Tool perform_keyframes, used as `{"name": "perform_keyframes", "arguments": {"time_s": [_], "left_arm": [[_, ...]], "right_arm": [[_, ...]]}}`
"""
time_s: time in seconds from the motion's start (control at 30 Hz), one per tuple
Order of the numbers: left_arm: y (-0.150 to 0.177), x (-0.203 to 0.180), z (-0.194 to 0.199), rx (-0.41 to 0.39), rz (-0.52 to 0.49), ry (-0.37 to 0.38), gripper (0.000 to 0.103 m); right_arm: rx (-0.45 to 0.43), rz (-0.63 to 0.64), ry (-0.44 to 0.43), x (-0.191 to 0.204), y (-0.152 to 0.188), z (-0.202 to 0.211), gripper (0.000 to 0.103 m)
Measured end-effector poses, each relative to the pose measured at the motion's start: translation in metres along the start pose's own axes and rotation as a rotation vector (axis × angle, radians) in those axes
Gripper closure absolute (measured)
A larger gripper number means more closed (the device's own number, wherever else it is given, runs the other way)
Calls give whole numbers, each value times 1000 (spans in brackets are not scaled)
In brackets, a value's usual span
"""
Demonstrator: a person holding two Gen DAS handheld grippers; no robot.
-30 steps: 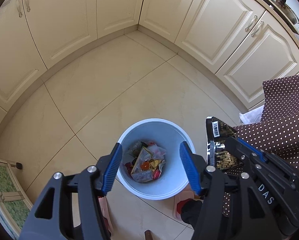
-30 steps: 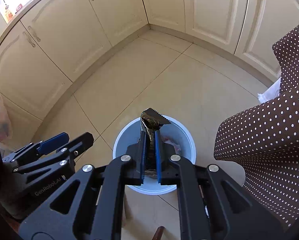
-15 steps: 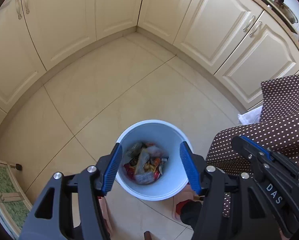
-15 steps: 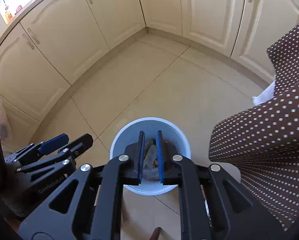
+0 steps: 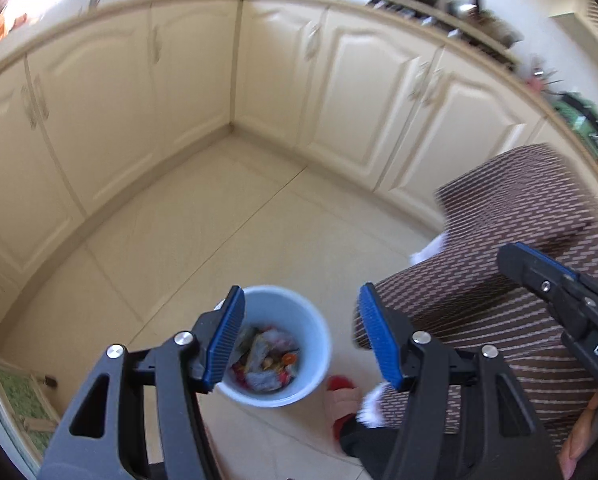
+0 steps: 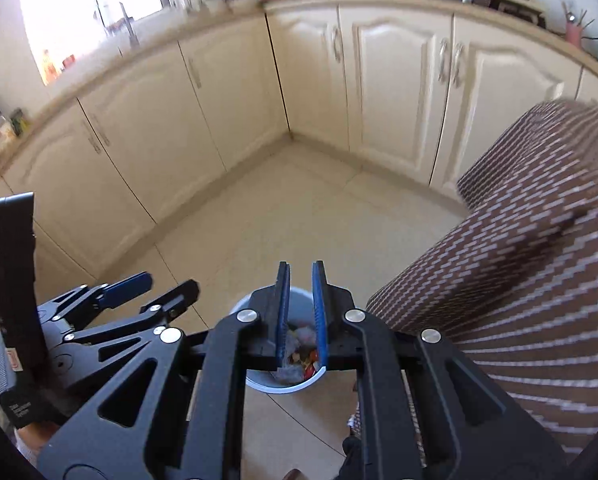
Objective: Collect trash
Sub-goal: 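Move both open tools back over the table toward the remaining scraps, then grasp the orange peel piece with the left tool while the right tool grasps the pale wrapper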
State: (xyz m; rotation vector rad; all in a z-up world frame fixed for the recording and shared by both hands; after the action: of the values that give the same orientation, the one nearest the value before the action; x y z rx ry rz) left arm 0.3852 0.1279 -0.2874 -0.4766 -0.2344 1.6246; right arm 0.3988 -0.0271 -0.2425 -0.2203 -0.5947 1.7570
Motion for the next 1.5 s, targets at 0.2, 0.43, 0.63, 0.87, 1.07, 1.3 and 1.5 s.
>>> {"name": "perform_keyframes", "arguments": {"time_s": [0.2,0.43,0.63,0.87,1.07,1.3,1.5], "left_arm": [[-8,-87,68,-107,-142,36,36],[-3,-216,89,-105,-358,119,35],[8,-308,80,-68,-498,154,34],[7,-380,48,1,-590,147,34],[-3,-417,18,49,-631,97,35],[-18,-428,1,73,-619,95,66],[-48,-407,5,20,-518,100,67]], "right_arm": [[-189,-48,62,-58,2,121,58],[-285,-160,182,-162,30,206,55],[-265,-259,276,-247,62,232,54],[-190,-301,335,-312,83,232,50],[-106,-333,328,-351,72,209,44],[-44,-308,348,-364,39,174,37],[2,-334,349,-367,17,135,35]]}}
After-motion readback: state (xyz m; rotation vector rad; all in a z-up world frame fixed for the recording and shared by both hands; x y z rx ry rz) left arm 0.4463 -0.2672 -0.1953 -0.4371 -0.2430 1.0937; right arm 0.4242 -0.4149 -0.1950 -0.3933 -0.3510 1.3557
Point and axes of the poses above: each gripper's, at about its wrist camera, not at the fingertips, and z roughly against the way its jaws point, x to its left, y to its underside, the point moved 9 cm from there along -z, roughly the way its jaws point, and after that the axes turned 14 degrees about x, right-handed, at the moved point
